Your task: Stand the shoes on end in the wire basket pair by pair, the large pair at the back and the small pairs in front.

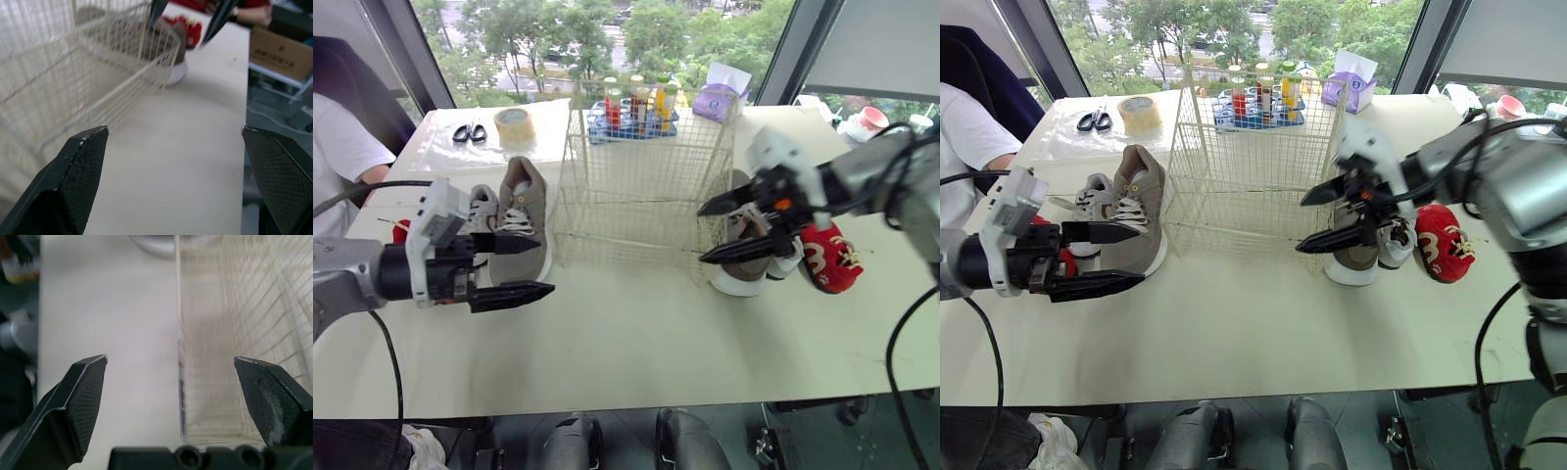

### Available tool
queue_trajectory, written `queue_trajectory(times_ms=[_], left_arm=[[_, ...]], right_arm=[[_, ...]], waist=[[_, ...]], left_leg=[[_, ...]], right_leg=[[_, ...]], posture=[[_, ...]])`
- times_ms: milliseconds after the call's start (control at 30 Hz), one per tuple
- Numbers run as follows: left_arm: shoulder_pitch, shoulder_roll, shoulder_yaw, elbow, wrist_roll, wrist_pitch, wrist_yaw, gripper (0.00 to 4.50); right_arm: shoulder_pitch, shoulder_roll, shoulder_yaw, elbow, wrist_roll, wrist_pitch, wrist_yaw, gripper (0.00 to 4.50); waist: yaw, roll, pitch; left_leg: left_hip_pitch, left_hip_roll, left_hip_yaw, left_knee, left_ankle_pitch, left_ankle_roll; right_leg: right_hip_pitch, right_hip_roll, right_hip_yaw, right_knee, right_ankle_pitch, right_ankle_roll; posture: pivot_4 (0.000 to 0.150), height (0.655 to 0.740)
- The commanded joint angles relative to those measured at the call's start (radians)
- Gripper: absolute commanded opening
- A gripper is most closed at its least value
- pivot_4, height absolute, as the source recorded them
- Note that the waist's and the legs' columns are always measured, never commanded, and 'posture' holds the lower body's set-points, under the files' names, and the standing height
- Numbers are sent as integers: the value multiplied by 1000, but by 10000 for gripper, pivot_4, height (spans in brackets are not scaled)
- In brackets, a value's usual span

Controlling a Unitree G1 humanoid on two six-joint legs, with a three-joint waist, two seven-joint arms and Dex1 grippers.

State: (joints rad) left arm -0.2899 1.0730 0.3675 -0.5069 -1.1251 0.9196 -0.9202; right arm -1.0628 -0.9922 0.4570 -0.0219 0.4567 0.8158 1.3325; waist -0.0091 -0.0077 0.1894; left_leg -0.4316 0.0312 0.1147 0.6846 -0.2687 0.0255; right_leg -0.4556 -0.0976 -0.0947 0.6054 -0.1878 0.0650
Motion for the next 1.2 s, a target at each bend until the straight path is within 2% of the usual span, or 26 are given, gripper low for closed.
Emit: queue_trajectory(times_ms=[33,167,267,333,367,500,700,800,1100,1200], left_arm=[[-5,-15,9,-56,-38,8,44,44540],[38,-59,7,-86,-28,-6,90,44540],[67,-88,1,-103,-13,-18,116,45000],[81,-99,0,-113,-9,-23,123,45000],[87,-101,2,-116,-7,-24,124,45000],[100,-103,-6,-108,26,-38,119,45000],[89,-118,-34,-105,44,-50,126,45000],[95,-122,-40,-93,59,-57,119,45000],[68,-122,-60,-77,74,-56,105,45000],[60,-123,-71,-75,76,-57,104,45000]], right_arm=[[-51,40,43,77,-129,-79,36,44616],[-48,84,81,113,-228,-131,55,44616],[-39,107,75,100,-249,-119,68,36704],[-33,114,71,92,-268,-119,80,27699],[-30,116,69,87,-275,-117,86,21305],[-26,133,67,60,-303,-116,94,1530],[-18,172,45,92,-384,-374,78,631],[-5,165,20,30,-341,-315,133,631],[53,172,3,-94,-342,-148,99,631],[67,170,1,-112,-348,-123,83,9806]], waist=[[-1,0,0],[0,0,0],[-1,0,0],[0,0,0],[1,0,0],[-2,0,0],[-8,0,0],[-6,0,0],[-3,0,0],[-3,0,0]], left_leg=[[0,0,0,1,0,0],[2,0,0,1,2,-3],[4,0,0,1,2,-3],[4,0,0,1,2,-4],[4,0,0,1,2,-4],[4,0,0,1,2,-4],[4,0,0,1,3,-4],[4,0,0,0,3,-5],[4,1,0,0,3,-5],[4,1,0,0,3,-5]], right_leg=[[-1,0,1,4,0,1],[-3,0,2,9,-1,2],[-1,0,2,9,-1,1],[-1,0,2,10,-1,1],[-1,0,2,10,-1,1],[-1,0,2,10,-1,1],[-2,1,2,10,-1,1],[-2,1,2,11,-1,1],[-2,1,2,11,-1,1],[-2,1,2,11,-1,1]], posture=[[1500,7400],[1500,7400],[1500,7400],[1500,7400],[1500,7400],[1500,7400],[1500,7400],[1500,7400],[1500,7400],[1500,7400]])
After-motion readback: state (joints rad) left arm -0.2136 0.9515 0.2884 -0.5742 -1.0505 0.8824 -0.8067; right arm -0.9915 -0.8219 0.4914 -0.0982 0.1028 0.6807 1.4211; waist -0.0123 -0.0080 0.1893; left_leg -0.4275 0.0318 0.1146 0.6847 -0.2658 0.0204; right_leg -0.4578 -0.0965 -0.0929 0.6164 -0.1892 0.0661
